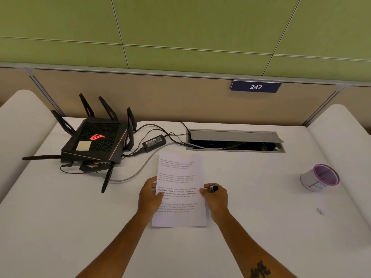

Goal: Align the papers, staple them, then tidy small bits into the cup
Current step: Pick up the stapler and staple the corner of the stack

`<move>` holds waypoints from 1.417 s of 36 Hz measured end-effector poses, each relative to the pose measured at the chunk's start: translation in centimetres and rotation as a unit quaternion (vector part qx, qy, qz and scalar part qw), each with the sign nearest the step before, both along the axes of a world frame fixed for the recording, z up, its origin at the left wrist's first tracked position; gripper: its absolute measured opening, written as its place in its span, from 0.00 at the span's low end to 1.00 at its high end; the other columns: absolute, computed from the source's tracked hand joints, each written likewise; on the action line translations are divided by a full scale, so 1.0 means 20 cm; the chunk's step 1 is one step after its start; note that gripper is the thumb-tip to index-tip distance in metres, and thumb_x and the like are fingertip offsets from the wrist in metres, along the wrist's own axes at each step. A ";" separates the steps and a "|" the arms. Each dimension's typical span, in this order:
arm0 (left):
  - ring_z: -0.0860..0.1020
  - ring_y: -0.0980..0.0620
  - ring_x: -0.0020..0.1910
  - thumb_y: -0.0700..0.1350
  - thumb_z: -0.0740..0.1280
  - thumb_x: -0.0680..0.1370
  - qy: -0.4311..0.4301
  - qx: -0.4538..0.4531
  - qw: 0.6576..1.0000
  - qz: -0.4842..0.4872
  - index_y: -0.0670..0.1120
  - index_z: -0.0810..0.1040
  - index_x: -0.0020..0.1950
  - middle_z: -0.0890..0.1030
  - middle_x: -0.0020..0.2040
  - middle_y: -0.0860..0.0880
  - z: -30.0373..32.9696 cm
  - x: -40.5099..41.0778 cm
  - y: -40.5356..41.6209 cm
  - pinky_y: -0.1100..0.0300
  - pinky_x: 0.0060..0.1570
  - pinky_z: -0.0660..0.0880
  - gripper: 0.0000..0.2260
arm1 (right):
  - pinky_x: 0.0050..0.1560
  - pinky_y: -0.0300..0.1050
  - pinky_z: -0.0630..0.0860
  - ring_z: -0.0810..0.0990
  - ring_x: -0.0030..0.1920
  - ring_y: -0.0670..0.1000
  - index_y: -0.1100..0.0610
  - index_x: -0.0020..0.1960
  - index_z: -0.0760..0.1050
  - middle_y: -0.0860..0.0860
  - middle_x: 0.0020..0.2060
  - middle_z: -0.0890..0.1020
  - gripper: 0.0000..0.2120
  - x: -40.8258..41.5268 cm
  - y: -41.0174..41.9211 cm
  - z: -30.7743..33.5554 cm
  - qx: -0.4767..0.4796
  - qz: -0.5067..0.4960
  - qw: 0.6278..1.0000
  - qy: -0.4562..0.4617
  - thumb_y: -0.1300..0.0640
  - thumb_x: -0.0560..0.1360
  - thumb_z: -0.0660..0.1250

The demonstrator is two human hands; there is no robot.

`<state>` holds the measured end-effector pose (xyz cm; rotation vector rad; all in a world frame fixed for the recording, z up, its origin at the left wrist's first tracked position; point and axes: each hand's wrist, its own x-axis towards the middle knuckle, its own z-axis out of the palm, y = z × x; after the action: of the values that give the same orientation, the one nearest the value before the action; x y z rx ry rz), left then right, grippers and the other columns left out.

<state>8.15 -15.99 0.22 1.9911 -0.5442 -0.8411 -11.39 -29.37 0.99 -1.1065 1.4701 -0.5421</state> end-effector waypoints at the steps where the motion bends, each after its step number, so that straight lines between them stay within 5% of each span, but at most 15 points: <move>1: 0.84 0.44 0.57 0.40 0.73 0.80 -0.004 0.001 1.000 -0.002 0.52 0.73 0.71 0.82 0.68 0.46 -0.01 0.01 -0.01 0.59 0.44 0.83 0.21 | 0.46 0.43 0.80 0.84 0.46 0.52 0.57 0.51 0.82 0.52 0.46 0.85 0.08 0.01 -0.02 0.00 -0.001 0.001 1.000 0.003 0.63 0.74 0.77; 16: 0.83 0.43 0.59 0.39 0.73 0.81 -0.046 0.022 0.999 -0.006 0.49 0.73 0.74 0.82 0.68 0.44 -0.06 0.11 -0.11 0.53 0.49 0.84 0.23 | 0.43 0.39 0.78 0.83 0.43 0.50 0.56 0.49 0.82 0.50 0.44 0.85 0.09 0.08 -0.12 -0.06 -0.017 0.012 0.999 0.048 0.61 0.72 0.79; 26: 0.81 0.49 0.53 0.42 0.74 0.80 -0.089 0.040 0.995 -0.015 0.49 0.72 0.74 0.80 0.69 0.44 -0.08 0.11 -0.10 0.63 0.42 0.79 0.24 | 0.44 0.43 0.78 0.83 0.44 0.50 0.51 0.50 0.80 0.44 0.42 0.83 0.09 0.10 -0.12 -0.06 -0.053 0.066 0.985 0.149 0.53 0.73 0.77; 41: 0.78 0.43 0.67 0.43 0.74 0.79 -0.184 0.022 0.983 -0.004 0.48 0.73 0.73 0.77 0.71 0.45 -0.14 0.00 0.01 0.38 0.66 0.79 0.24 | 0.44 0.42 0.72 0.77 0.47 0.46 0.51 0.61 0.74 0.46 0.49 0.79 0.13 -0.07 -0.29 0.03 -0.031 0.073 0.995 0.056 0.60 0.77 0.68; 45: 0.77 0.43 0.66 0.41 0.75 0.78 -0.210 0.006 0.978 -0.011 0.48 0.73 0.73 0.78 0.69 0.45 -0.16 -0.07 0.07 0.39 0.66 0.79 0.24 | 0.44 0.42 0.74 0.78 0.48 0.49 0.55 0.62 0.75 0.52 0.54 0.81 0.13 -0.18 -0.44 0.04 -0.089 0.115 0.984 0.099 0.58 0.78 0.69; 51: 0.77 0.44 0.66 0.40 0.75 0.78 -0.219 -0.004 0.975 -0.021 0.47 0.73 0.73 0.79 0.69 0.45 -0.21 -0.11 0.13 0.40 0.64 0.80 0.25 | 0.56 0.42 0.70 0.79 0.59 0.59 0.61 0.68 0.75 0.60 0.61 0.76 0.22 -0.33 -0.74 0.02 -0.196 0.205 0.931 0.228 0.60 0.76 0.75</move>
<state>5.92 -13.46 -3.91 2.1724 -0.8411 -0.4167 -17.97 -44.26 1.39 -1.9050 1.4866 -0.2928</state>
